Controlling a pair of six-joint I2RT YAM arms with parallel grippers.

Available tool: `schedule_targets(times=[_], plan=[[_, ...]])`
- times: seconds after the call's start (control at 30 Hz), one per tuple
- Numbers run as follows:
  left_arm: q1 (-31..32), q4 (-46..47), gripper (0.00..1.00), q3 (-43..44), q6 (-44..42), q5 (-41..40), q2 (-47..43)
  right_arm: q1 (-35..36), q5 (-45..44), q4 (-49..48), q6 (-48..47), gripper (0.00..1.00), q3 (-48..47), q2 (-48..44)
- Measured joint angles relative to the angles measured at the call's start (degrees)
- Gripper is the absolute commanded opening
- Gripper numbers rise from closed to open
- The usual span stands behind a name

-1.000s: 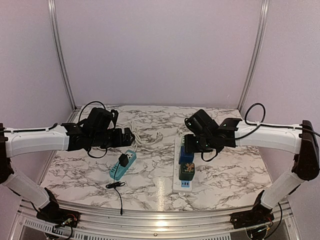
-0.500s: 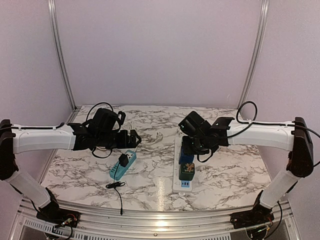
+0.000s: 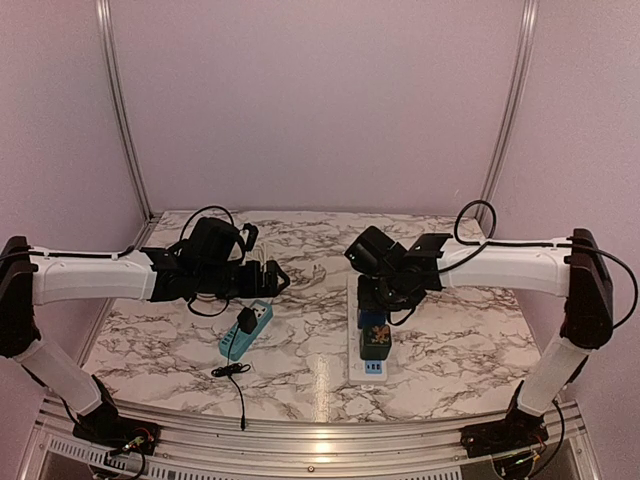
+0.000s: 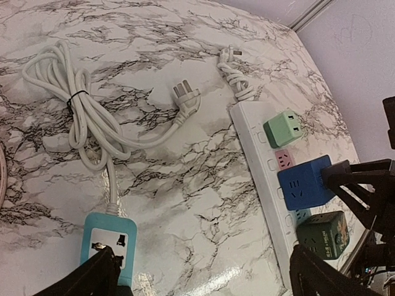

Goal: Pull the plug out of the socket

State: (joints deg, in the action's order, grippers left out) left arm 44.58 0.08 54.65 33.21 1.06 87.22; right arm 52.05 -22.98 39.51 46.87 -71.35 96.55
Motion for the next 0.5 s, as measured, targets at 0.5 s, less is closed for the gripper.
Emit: schedule_targets(times=[0.5], plan=[[0.0,0.94,0.99,-0.2,1.36,0.44,0.0,4.11,-0.57,-2.03,-6.69,0.07,-1.7,2.03]])
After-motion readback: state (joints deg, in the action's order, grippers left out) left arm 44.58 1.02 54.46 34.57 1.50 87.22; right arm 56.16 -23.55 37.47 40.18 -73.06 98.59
